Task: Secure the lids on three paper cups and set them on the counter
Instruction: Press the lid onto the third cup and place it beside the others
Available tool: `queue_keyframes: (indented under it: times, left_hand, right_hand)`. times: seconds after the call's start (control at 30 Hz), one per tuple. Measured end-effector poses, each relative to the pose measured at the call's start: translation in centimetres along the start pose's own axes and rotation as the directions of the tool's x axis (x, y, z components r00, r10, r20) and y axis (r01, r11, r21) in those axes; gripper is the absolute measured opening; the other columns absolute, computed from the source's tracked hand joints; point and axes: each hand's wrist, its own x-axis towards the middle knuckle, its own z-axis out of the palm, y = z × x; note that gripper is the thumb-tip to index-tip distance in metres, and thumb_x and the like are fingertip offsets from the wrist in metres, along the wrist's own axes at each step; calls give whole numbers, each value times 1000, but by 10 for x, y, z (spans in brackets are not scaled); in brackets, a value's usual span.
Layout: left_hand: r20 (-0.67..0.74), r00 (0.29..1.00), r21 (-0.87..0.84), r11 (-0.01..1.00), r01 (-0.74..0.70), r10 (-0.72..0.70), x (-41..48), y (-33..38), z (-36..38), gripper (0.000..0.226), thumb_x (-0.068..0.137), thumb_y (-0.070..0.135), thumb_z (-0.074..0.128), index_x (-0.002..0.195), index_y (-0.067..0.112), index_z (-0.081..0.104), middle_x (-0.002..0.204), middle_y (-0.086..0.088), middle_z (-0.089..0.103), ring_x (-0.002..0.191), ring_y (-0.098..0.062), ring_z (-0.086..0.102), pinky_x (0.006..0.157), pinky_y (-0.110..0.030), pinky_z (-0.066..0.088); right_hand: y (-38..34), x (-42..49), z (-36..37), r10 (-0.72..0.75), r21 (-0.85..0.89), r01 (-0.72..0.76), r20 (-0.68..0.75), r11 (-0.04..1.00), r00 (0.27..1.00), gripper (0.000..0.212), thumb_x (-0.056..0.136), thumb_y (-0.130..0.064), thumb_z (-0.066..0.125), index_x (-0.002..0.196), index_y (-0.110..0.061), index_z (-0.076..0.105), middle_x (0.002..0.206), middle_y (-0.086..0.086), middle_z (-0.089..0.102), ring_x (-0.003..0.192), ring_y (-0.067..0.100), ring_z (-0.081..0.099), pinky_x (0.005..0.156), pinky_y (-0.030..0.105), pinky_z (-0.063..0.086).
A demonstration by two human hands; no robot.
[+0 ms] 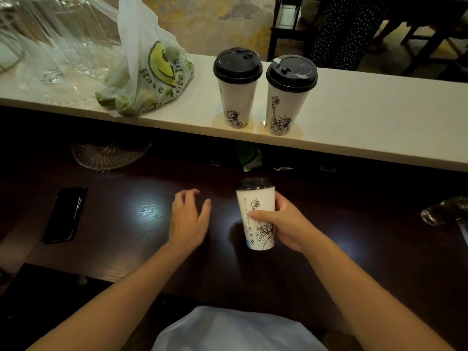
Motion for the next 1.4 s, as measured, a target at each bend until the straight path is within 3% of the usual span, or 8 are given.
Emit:
queue_keyframes:
  times: [0.13, 0.33, 0.43, 0.6, 0.7, 0.87, 1.17, 1.4]
  left_hand:
    - [188, 971, 475, 879, 43, -149, -16, -52, 24, 70, 97, 56, 44, 154, 17, 31, 163, -24, 17, 146, -49, 18, 117, -58, 22]
    - [288, 912, 564, 821, 84, -291, -37, -92, 48, 84, 91, 75, 16, 159, 32, -8, 167, -19, -16, 149, -50, -15, 118, -67, -3]
    - [285, 911, 549, 830, 100, -299, -36, -99, 52, 87, 86, 79, 10, 157, 35, -14, 166, -17, -21, 148, -49, -22, 116, -68, -8]
    - [301, 899, 541, 834, 114, -317, -35, -105, 55, 91, 80, 84, 7, 154, 38, -21, 165, -14, -25, 147, -47, -27, 114, -67, -12]
    - [312, 893, 533, 838, 120, -326, -33, -105, 55, 91, 77, 86, 3, 148, 40, -30, 164, -13, -28, 146, -46, -31, 114, -67, -14]
    - [345, 877, 513, 850, 122, -335, -32, -102, 51, 88, 82, 85, 11, 140, 40, -39, 162, -13, -34, 144, -46, -34, 113, -66, -17]
    - [375, 856, 529, 840, 119, -357, -30, -102, 50, 88, 80, 86, 8, 137, 41, -41, 154, -9, -46, 143, -45, -37, 113, -66, -17]
    - [386, 846, 535, 836, 119, -368, -30, -98, 46, 88, 82, 86, 9, 138, 39, -41, 159, -12, -39, 143, -45, -37, 113, -65, -19]
  right_hand:
    - [-1, 1, 6, -46, -75, 45, -17, 996, 999, 67, 74, 9, 82, 131, -14, 55, 119, 16, 73, 113, 34, 70, 94, 51, 58]
    - [-23, -7, 15, -208, -545, 172, -5, 820, 978, 81, 66, -10, 92, 134, -28, 51, 120, -3, 67, 108, 17, 67, 89, 40, 60]
    - [-40, -9, 21, -378, -770, 304, 88, 562, 922, 91, 65, -14, 89, 145, -25, 47, 131, 1, 60, 119, 23, 58, 98, 45, 53]
    - [-68, -10, 34, -546, -932, 360, 317, -30, 775, 88, 71, -7, 80, 152, -15, 45, 138, 12, 54, 132, 36, 45, 123, 56, 13]
    - [-87, -13, 47, -553, -899, 324, 438, -296, 709, 85, 73, -5, 77, 152, -13, 45, 140, 18, 53, 131, 43, 45, 121, 58, 17]
    - [-103, -18, 73, -364, -764, 180, 483, -620, 796, 84, 78, -13, 73, 152, -14, 31, 140, 20, 44, 130, 45, 38, 118, 61, 12]
    - [-72, 3, 88, -173, -509, 37, 359, -860, 917, 59, 97, -29, 48, 146, 0, 38, 139, 29, 45, 133, 50, 35, 117, 65, 15]
    - [-81, 4, 80, -203, -626, 14, 273, -779, 940, 60, 92, -27, 58, 145, -6, 40, 138, 25, 47, 131, 48, 38, 117, 64, 16]
